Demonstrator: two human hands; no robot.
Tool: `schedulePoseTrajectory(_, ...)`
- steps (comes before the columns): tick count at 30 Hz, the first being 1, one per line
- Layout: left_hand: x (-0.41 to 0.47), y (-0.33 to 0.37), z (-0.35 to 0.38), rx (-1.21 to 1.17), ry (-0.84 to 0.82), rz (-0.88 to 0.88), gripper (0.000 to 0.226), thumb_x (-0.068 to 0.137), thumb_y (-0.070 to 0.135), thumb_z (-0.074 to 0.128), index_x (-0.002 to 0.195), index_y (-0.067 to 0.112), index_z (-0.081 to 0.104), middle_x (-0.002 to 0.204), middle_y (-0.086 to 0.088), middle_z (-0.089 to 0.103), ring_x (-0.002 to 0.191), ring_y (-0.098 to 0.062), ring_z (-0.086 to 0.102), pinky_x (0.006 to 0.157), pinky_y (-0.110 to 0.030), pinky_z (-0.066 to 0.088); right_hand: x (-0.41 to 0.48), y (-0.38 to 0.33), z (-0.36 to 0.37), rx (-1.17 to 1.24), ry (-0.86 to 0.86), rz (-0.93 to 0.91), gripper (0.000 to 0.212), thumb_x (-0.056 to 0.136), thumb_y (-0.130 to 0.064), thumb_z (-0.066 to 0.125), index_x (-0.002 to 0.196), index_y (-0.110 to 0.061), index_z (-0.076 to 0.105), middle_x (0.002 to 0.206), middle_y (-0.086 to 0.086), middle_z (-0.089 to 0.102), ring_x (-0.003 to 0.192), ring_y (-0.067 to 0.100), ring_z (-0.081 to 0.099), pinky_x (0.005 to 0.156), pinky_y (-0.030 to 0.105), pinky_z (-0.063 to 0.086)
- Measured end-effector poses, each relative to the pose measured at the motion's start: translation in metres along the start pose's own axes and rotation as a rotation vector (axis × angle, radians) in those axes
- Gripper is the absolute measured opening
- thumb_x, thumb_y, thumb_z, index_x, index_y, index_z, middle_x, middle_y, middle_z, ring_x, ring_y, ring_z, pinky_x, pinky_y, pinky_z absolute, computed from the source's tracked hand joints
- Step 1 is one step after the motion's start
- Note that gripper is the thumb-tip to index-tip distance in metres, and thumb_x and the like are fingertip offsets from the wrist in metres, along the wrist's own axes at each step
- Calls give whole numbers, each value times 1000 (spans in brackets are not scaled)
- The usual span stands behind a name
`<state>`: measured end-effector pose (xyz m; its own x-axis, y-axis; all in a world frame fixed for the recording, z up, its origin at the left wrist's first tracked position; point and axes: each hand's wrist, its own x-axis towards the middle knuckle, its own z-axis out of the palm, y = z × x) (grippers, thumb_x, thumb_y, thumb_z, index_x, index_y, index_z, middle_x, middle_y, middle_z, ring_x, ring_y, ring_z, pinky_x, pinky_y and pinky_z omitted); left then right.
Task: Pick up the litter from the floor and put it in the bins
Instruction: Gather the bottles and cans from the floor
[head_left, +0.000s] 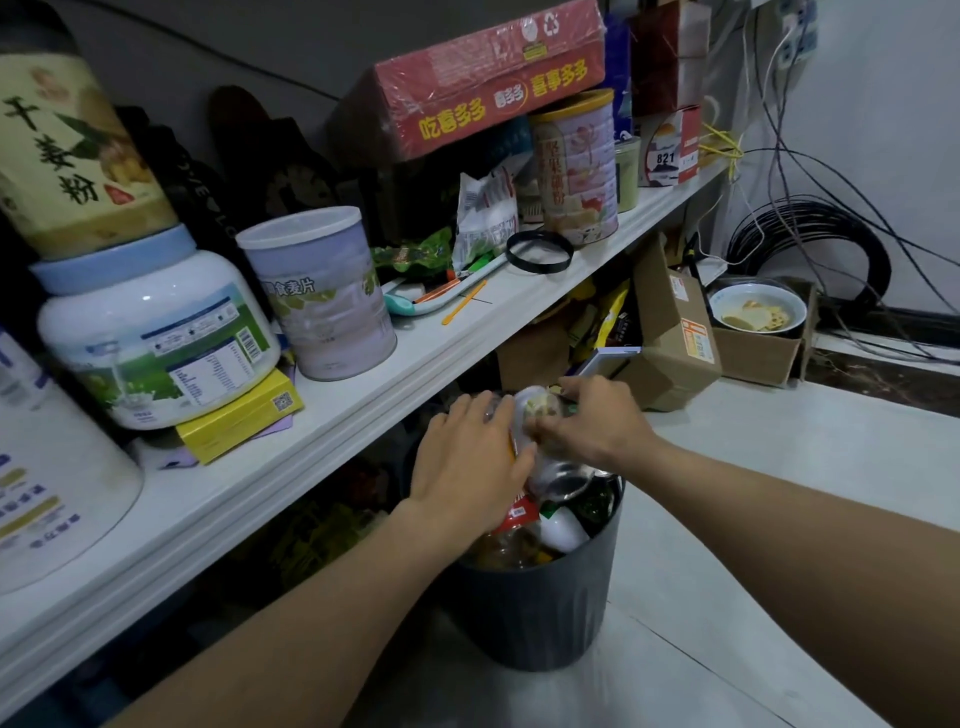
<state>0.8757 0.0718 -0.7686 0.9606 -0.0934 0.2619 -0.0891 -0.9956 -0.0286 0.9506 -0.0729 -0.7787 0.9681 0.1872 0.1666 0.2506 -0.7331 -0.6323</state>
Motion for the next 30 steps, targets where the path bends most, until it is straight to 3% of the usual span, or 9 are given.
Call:
schedulePoseTrajectory(6, 4, 3, 0, 33, -20, -9, 63, 98, 53, 32, 151, 19, 26, 155, -4, 30, 142, -22, 25, 114, -39, 26, 2, 12, -8, -66, 13, -34, 58, 83, -46, 69, 130, -13, 59, 123, 8, 65, 113, 26, 60, 90, 36, 52)
schedulePoseTrajectory(13, 20, 25, -7, 38, -29, 24, 62, 98, 52, 31, 152, 22, 23, 157, -4, 26, 145, -24, 20, 115, -41, 24, -8, 35, -45, -355, -70, -149, 31, 90, -42, 53, 112, -20, 59, 112, 7, 63, 102, 30, 59, 79, 41, 51)
schedulePoseTrajectory(19, 35, 70, -10, 33, -26, 101, 61, 99, 50, 31, 152, 22, 21, 158, -4, 23, 146, -25, 17, 115, -42, 21, -25, 60, -90, -633, -69, -231, 53, 98, -44, 40, 142, -15, 39, 144, 7, 45, 131, 28, 39, 107, 39, 34)
schedulePoseTrajectory(23, 44, 117, -5, 11, -18, 189, 60, 99, 50, 29, 152, 22, 22, 159, -5, 22, 146, -27, 16, 115, -43, 20, -46, 92, -123, -719, -90, -124, 61, 100, -47, 31, 153, -18, 17, 155, 9, 27, 143, 28, 23, 115, 44, 23)
schedulePoseTrajectory(30, 46, 239, 10, -34, -32, 385, 60, 99, 52, 25, 152, 24, 21, 160, -4, 21, 147, -27, 14, 116, -44, 18, -119, 177, -194, -792, -76, 186, 63, 101, -49, 25, 154, -20, 7, 161, 10, 12, 148, 28, 9, 119, 46, 12)
